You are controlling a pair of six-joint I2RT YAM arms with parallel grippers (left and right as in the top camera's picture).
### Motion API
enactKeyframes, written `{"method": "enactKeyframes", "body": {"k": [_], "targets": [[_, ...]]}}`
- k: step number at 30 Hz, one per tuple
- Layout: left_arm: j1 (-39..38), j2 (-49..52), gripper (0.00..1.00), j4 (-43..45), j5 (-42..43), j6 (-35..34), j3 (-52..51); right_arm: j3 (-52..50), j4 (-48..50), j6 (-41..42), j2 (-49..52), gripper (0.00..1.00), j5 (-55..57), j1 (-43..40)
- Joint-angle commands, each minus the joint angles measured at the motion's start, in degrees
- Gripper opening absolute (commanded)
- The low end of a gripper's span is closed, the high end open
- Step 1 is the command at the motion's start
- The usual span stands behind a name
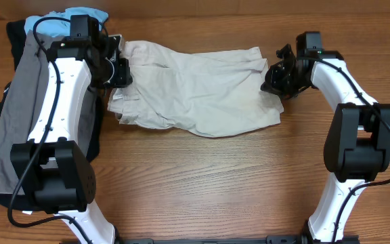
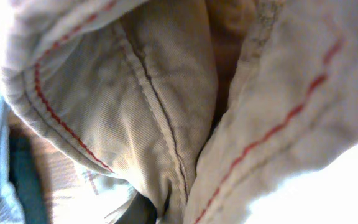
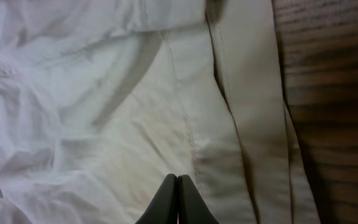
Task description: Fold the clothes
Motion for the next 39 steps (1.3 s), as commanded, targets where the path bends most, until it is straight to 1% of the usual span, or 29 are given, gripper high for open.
{"method": "enactKeyframes", "body": {"k": [1,3,4,7,14,18,20,23,25,28,30,33,37,39], "targets": [[-2.6,-0.33,0.04,1.31,6.51,-2.19,2.36,-2.03,1.44,0.83,-2.14,0.04,1.03,-0.09],[-5.14,-0.33,0.04,2.19,6.6,-3.06,2.36,-2.73,2.14,0.94,-2.14,0.04,1.51,-0.09],[-7.85,-0.33,0.04,3.39,6.51,-4.15,2.36,-3.21,2.69,1.09,-2.14,0.04,1.55,-0.11],[-12.26,-0.33,0.04,6.16,5.64,-6.99,2.36,-4.48,4.35,1.75,-2.14,0.04,2.05,-0.11],[-20.26,-0.33,0.04,13.99,3.69,-13.14,2.36,-5.25,5.31,3.96,-2.16,0.04,3.04,-0.35],[-23.58,0.02,0.04,17.18,-1.38,-15.5,2.36,-5.25,5.33,4.13,-2.16,0.04,1.53,-1.09],[-25.07,0.9,0.04,19.63,-1.38,-16.59,2.36,-5.25,5.31,4.13,-2.16,0.04,1.27,-1.57],[-25.59,1.84,0.04,20.63,-2.16,-17.14,2.36,-5.25,5.27,4.13,-2.16,0.04,1.27,-1.73],[-25.24,1.79,0.04,19.93,-4.22,-17.14,2.38,-5.25,5.2,4.13,-2.16,0.04,1.22,-1.73],[-22.6,0.83,0.04,18.23,-4.42,-17.11,2.49,-4.87,5.49,4.09,-2.19,0.04,-1.31,-1.73],[-18.75,-0.57,0.04,13.92,-3.52,-16.22,3.74,-3.23,4.96,4.09,-2.32,0.04,-3.74,-1.7],[-14.75,-1.09,0.04,6.12,-2.47,-12.74,7.41,-0.79,3.37,4.04,-2.99,0.04,-4.81,-1.68],[-10.05,-1.09,0.04,-6.95,-2.95,-6.1,14.64,2.58,-0.39,3.3,-4.2,0.04,-4.79,-1.11],[-8.74,-1.09,0.04,-11.04,-4.24,-4.48,17.29,3.43,-1.81,2.82,-4.81,0.04,-4.76,-0.79]]}}
